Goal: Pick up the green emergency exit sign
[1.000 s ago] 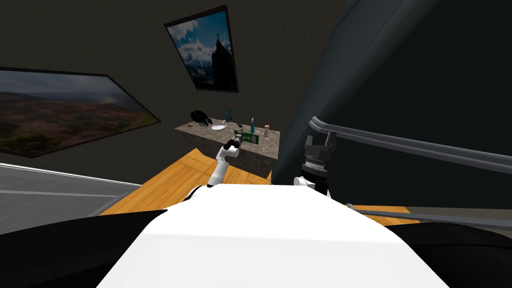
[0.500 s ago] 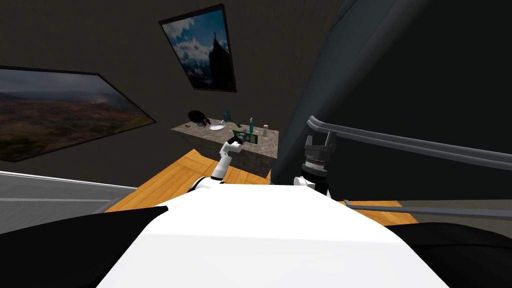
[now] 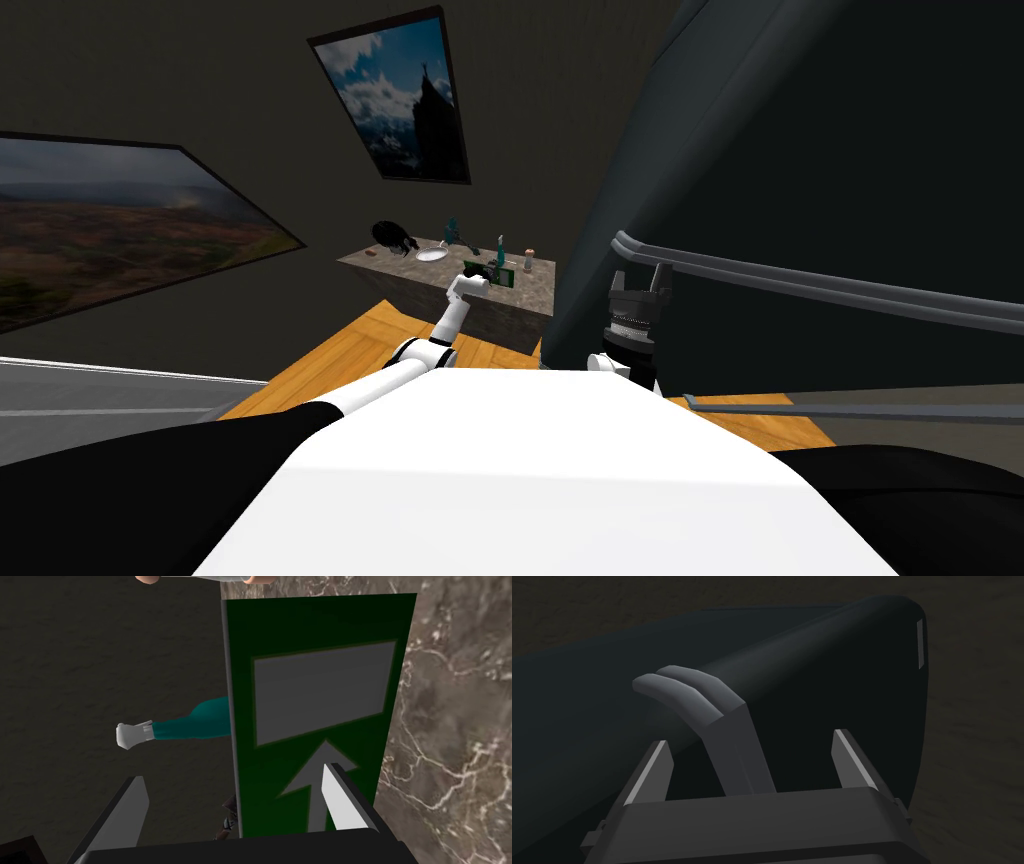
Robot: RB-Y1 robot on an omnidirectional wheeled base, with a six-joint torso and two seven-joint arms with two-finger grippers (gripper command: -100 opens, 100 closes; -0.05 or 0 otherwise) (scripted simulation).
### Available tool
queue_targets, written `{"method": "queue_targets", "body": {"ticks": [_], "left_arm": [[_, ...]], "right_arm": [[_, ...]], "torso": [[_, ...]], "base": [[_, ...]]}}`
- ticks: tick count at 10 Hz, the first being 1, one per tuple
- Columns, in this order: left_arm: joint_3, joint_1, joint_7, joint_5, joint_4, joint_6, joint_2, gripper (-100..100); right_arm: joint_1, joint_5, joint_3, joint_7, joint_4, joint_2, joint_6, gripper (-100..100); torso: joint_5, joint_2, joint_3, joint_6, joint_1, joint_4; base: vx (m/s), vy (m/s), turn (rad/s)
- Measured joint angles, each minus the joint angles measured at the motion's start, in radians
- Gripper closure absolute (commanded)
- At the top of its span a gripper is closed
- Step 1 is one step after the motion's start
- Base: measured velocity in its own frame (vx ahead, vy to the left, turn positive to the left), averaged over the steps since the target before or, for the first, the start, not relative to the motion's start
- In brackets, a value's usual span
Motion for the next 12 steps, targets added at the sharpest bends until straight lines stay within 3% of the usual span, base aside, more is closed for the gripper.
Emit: {"method": "queue_targets", "body": {"ticks": [12], "left_arm": [[-0.013,-0.300,0.019,0.041,0.335,0.257,-0.006,-100]], "right_arm": [[0.000,0.000,0.000,0.000,0.000,0.000,0.000,0]], "torso": [[0.000,0.000,0.000,0.000,0.001,0.000]], "base": [[0.009,0.021,-0.027]]}}
